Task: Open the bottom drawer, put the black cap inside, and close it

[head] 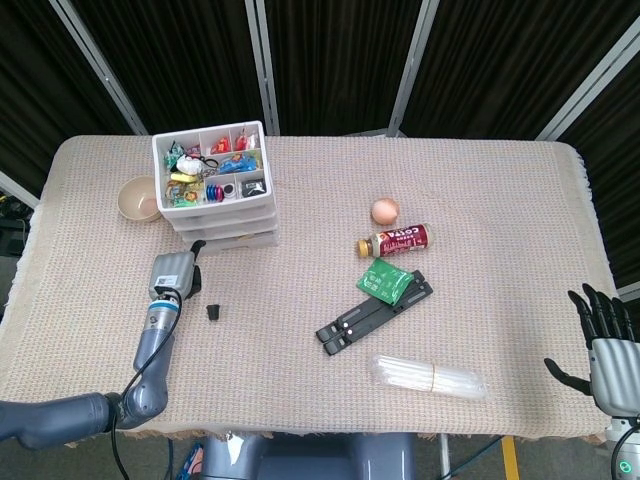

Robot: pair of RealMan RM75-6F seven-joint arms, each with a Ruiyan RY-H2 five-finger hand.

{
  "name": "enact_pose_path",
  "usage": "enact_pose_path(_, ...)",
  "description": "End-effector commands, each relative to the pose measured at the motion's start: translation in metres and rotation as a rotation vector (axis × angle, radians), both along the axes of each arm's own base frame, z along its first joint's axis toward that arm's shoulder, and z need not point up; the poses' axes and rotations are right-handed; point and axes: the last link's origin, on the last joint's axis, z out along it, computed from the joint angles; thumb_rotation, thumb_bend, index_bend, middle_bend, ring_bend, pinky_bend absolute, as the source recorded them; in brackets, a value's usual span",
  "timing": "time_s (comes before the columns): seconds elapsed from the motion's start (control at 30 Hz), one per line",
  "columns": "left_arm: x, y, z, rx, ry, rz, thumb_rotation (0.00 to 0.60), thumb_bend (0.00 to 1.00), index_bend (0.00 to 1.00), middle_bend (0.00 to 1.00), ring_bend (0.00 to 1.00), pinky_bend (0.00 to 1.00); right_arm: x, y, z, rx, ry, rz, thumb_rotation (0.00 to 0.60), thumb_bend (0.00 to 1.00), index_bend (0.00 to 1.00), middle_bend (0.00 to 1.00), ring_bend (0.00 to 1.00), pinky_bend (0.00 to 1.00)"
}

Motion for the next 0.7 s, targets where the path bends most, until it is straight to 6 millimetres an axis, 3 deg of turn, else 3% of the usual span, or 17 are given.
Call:
enact_pose_path(0.03, -0.002, 0.002, 0.001, 0.002, 0.004, 0.009, 0.6, 0.8, 0.19, 0.94, 0.86, 0.72, 0.0, 0.0, 0.0, 0.001, -0.001, 0.001, 0.6, 0.07, 0.08, 0.0, 0.0, 0.0)
enact_pose_path(0.13, -0.005, 0.001, 0.001, -0.005, 0.011, 0.021, 0.6, 0.8, 0.24, 0.94, 0.86, 0.72, 0.0, 0.0, 0.0, 0.001, -0.001, 0.002, 0.6, 0.07, 0.08, 0.0, 0.0, 0.0)
enact_pose_path(0.33, -0.006, -0.001, -0.001, -0.017, -0.01, 0.042, 0.6, 0.8, 0.41, 0.94, 0.86, 0.72, 0.0, 0.0, 0.0, 0.0, -0.003, 0.0, 0.6, 0.07, 0.08, 0.0, 0.0, 0.0)
enact_pose_path(0.7, -0.004, -0.011, 0.005, -0.038, -0.045, 0.034, 0.6, 0.8, 0.44, 0.94, 0.86, 0.72, 0.001, 0.0, 0.0, -0.003, -0.003, 0.004, 0.6, 0.07, 0.08, 0.0, 0.0, 0.0)
